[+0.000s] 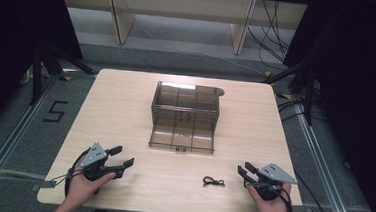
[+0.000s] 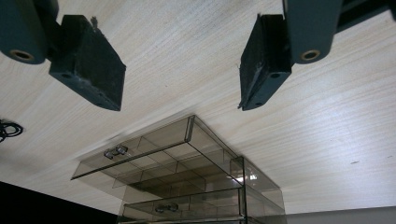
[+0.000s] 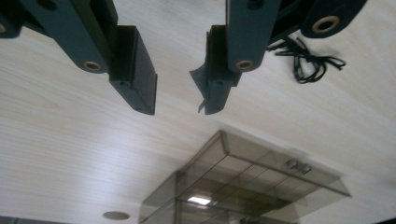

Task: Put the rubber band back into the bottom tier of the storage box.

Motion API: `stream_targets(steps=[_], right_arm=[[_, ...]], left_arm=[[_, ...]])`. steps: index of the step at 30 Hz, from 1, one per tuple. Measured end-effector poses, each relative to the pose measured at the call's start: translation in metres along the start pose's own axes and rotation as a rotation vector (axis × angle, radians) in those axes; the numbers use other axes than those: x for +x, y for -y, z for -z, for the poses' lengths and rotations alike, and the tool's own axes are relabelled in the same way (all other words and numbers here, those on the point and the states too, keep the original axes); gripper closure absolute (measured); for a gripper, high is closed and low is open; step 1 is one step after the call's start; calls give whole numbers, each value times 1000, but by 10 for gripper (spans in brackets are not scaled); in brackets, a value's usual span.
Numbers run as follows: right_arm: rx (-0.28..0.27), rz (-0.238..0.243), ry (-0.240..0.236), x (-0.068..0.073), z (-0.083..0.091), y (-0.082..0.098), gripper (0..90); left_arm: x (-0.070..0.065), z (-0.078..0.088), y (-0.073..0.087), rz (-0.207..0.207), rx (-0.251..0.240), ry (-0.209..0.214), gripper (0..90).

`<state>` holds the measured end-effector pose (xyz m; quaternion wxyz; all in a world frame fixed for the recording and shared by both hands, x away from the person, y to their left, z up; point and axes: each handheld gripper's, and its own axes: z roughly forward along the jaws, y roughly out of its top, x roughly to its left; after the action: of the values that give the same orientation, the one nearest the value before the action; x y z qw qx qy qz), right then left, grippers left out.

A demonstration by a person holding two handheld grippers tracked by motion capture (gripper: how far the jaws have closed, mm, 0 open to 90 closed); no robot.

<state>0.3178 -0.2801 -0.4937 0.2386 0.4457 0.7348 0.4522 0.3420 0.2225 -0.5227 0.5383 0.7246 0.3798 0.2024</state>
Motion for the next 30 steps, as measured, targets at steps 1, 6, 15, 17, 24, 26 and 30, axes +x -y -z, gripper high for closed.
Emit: stream_targets(steps=[1, 6, 15, 17, 24, 26, 30], right_arm=[[16, 16, -19, 2, -1, -2, 660], [92, 70, -53, 11, -5, -13, 673], [308, 168, -166, 20, -18, -36, 683], [404, 247, -193, 25, -24, -44, 686], [638, 373, -275, 33, -36, -61, 690], [692, 396, -299, 35, -39, -64, 690], [753, 454, -332, 38, -44, -69, 688]], left_arm=[[0, 0, 0, -1, 0, 0, 309], [0, 0, 0, -2, 1, -1, 310], [0, 0, 0, -7, 4, 0, 311], [-1, 0, 0, 4, 3, 1, 311], [0, -1, 0, -8, 0, 8, 310], [0, -1, 0, -7, -1, 8, 311], [0, 0, 0, -3, 6, 1, 311]])
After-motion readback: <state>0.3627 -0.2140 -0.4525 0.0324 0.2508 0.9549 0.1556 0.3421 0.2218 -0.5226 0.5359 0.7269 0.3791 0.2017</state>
